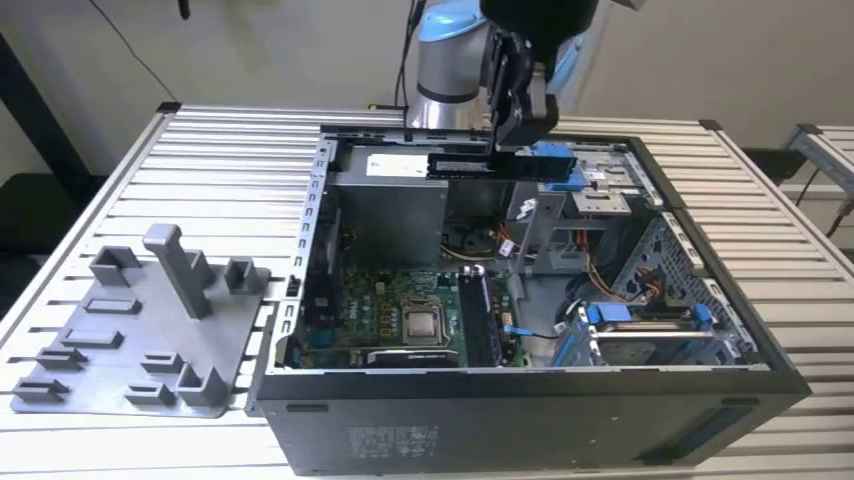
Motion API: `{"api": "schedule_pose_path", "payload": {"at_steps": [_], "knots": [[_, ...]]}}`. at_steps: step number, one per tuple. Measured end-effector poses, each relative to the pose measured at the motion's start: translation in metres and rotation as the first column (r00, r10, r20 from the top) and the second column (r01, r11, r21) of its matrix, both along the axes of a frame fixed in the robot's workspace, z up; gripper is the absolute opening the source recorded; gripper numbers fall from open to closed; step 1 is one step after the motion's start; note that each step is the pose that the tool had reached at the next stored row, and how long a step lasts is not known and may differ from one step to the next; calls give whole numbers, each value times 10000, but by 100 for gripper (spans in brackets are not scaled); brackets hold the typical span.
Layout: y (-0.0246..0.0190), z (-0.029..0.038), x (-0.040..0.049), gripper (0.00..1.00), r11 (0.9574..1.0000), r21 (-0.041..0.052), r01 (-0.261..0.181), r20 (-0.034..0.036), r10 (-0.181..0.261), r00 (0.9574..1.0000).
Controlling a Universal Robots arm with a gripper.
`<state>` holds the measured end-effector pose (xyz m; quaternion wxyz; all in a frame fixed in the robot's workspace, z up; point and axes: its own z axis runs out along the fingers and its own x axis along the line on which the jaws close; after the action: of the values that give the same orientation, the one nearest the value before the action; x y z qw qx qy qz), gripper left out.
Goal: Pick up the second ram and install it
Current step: 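Pick up the second ram and move it above second insertion slot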
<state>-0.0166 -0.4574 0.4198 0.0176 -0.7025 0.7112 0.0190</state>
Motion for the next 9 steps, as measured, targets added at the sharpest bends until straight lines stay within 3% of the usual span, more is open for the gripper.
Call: {"api": "schedule_pose_path", "payload": {"at_steps": [9], "knots": [[225, -9, 0, 14, 9999, 164, -3, -1, 3, 10000]]}}
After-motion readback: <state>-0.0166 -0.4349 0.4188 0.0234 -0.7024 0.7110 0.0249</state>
